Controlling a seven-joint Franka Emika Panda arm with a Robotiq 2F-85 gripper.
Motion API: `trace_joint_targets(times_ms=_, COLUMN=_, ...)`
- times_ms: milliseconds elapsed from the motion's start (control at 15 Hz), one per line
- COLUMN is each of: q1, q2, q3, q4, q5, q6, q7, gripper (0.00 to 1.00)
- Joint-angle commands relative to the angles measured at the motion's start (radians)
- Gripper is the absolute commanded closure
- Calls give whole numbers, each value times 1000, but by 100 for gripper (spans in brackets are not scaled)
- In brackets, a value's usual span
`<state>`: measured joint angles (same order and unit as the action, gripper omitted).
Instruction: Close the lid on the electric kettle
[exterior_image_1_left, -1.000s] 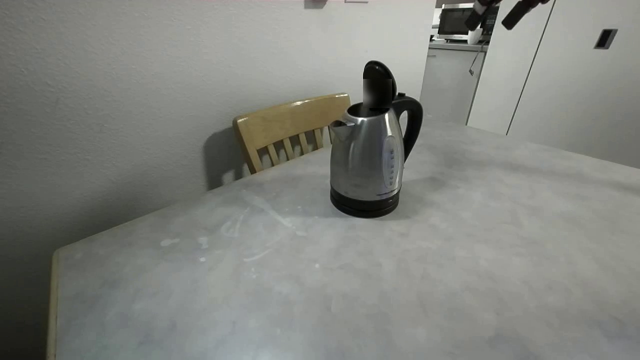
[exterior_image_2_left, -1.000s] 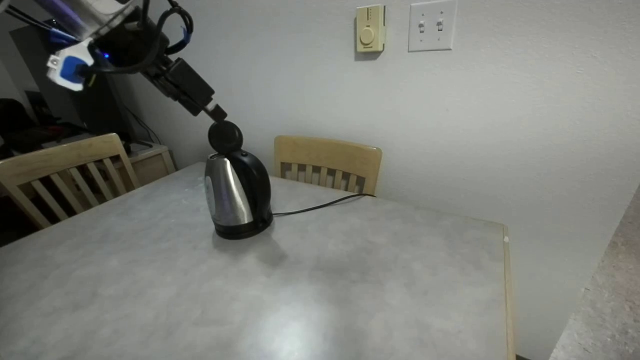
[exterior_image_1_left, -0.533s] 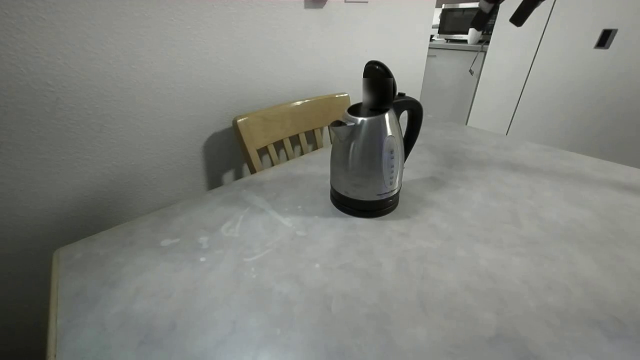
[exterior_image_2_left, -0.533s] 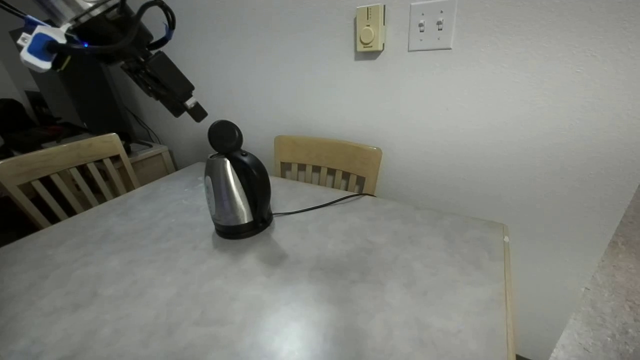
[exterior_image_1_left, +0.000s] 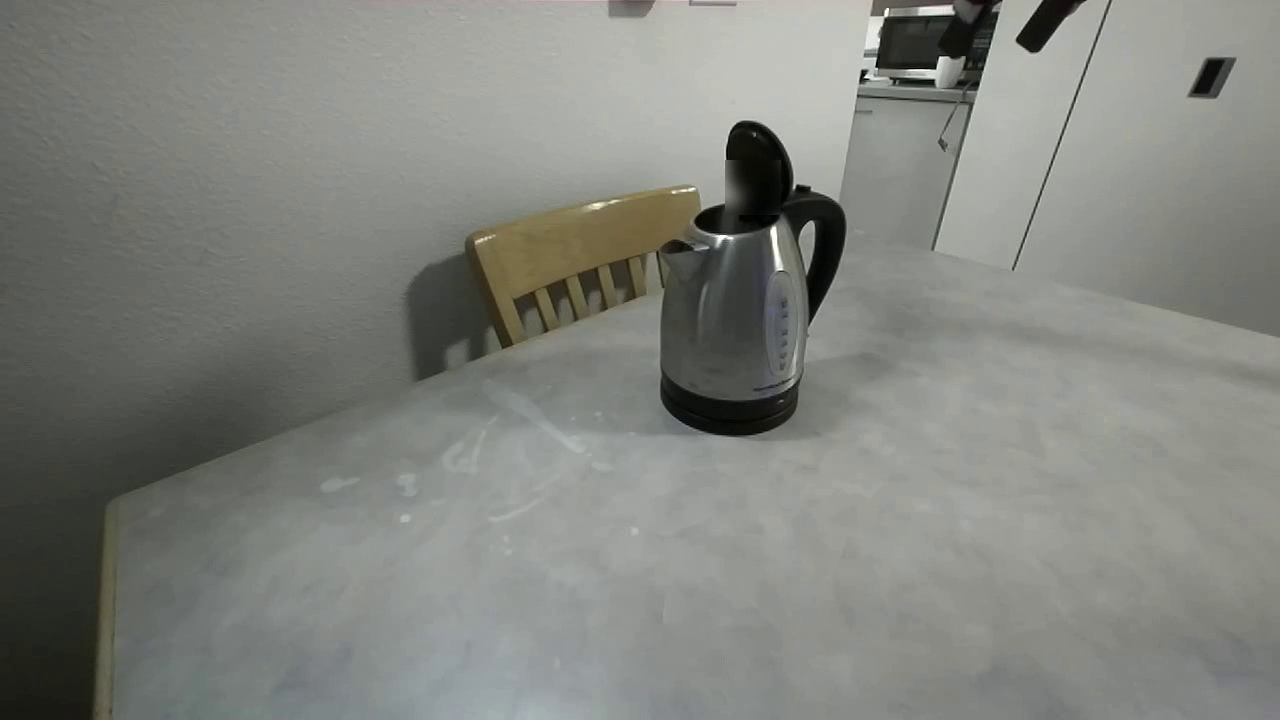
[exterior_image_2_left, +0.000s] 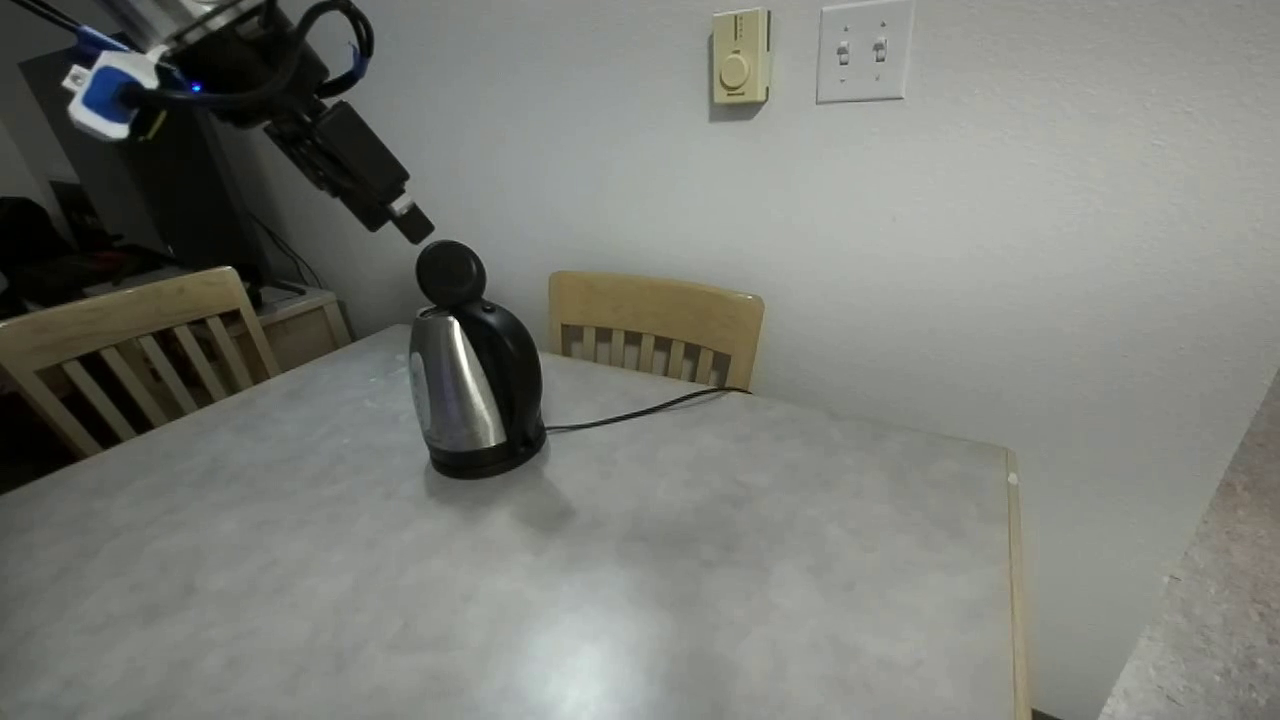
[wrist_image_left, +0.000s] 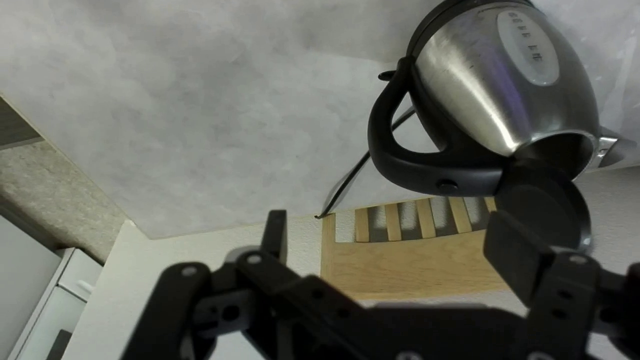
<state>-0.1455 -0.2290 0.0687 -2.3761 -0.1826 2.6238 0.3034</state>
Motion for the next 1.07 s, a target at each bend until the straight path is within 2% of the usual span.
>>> trace_joint_targets(times_ms=0, q1=30, q2=79, q3=-33, q4=70, q5=48, q6=-11, q7=-46, gripper=0)
trace_joint_targets(times_ms=67, q1=46, q2=96, q3=-42, q4=83, q5=79, q6=-11, q7=-75, gripper=0)
trace_joint_targets(times_ms=133, q1=57, q2=116, q3=-45, q4=99, q5=102, q6=-19, q7=-95, gripper=8)
trace_joint_targets(times_ms=200, q1=67, q2=137, q3=-48, q4=113, q5=123, q6=-18, q7=-116, gripper=26)
trace_joint_targets(times_ms=467, q1=100, q2=218, q3=-48, q4=161, q5=176, q6=-2, q7=-183, gripper=54)
trace_joint_targets(times_ms=800, q1=127, q2=302, q3=-40, q4=189, q5=239, q6=126, q7=-285, gripper=90)
trace_joint_targets(times_ms=933, q1=131, q2=330, q3=-30, q4=195, q5=307, q6=192, q7=-341, gripper=100)
trace_joint_targets(times_ms=1000, q1=130, q2=341, q3=-21, q4=199, q5=353, q6=220, q7=-375, gripper=100)
